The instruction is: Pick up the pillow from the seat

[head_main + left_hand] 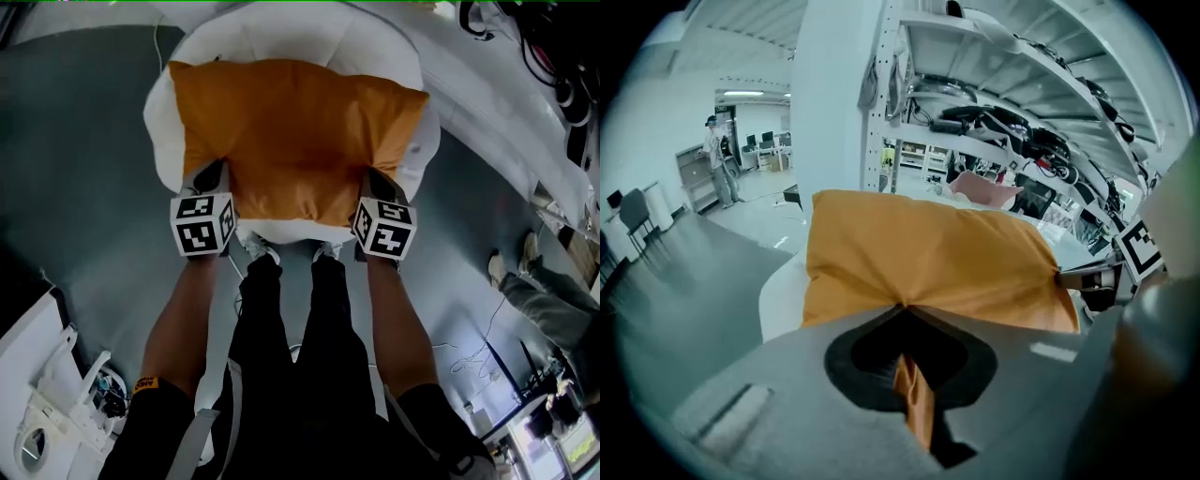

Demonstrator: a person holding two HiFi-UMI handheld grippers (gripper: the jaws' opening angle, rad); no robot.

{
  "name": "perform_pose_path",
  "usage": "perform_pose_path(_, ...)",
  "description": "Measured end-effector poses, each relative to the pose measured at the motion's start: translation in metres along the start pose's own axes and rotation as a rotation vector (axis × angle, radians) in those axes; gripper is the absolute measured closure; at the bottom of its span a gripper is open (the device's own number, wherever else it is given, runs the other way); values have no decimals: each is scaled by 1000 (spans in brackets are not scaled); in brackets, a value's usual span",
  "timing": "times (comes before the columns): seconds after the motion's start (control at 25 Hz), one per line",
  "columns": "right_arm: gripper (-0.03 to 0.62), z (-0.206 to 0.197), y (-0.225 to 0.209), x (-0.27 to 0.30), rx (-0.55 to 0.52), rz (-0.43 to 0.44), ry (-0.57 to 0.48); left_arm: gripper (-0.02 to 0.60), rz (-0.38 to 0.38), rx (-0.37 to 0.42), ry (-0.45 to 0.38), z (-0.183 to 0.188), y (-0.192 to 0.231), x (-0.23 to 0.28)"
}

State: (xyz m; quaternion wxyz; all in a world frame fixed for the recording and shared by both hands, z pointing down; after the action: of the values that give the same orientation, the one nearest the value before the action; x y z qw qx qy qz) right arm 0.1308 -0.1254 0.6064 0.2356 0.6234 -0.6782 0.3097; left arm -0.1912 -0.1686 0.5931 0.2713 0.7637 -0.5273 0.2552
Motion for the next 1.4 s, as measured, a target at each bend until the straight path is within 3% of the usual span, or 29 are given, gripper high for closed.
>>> perform_pose_path(0.56,588,82,11,-129,-2,5,-102,581,-19,-43,-125,80,-36,-120)
perform_pose_path(0.92,588,138,31,-183,-48,65,-163,581,-7,-59,-200,128,-37,-185)
perform_pose_path(1.4,588,187,37,-266,-131,168,-279,581,60,-88,-322,156,-67,-282)
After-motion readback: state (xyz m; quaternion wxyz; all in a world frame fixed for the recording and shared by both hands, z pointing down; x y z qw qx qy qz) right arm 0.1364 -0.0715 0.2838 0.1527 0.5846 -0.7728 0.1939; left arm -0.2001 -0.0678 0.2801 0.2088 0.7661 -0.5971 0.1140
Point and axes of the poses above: the fingertips, and each gripper's own axes: x forward along the fingers, y to its left, z out of its top, the point moved 8 cm from there along -x, backward along the fingers, and after that the axes turned 9 degrees about -y, right-handed, at the moved point
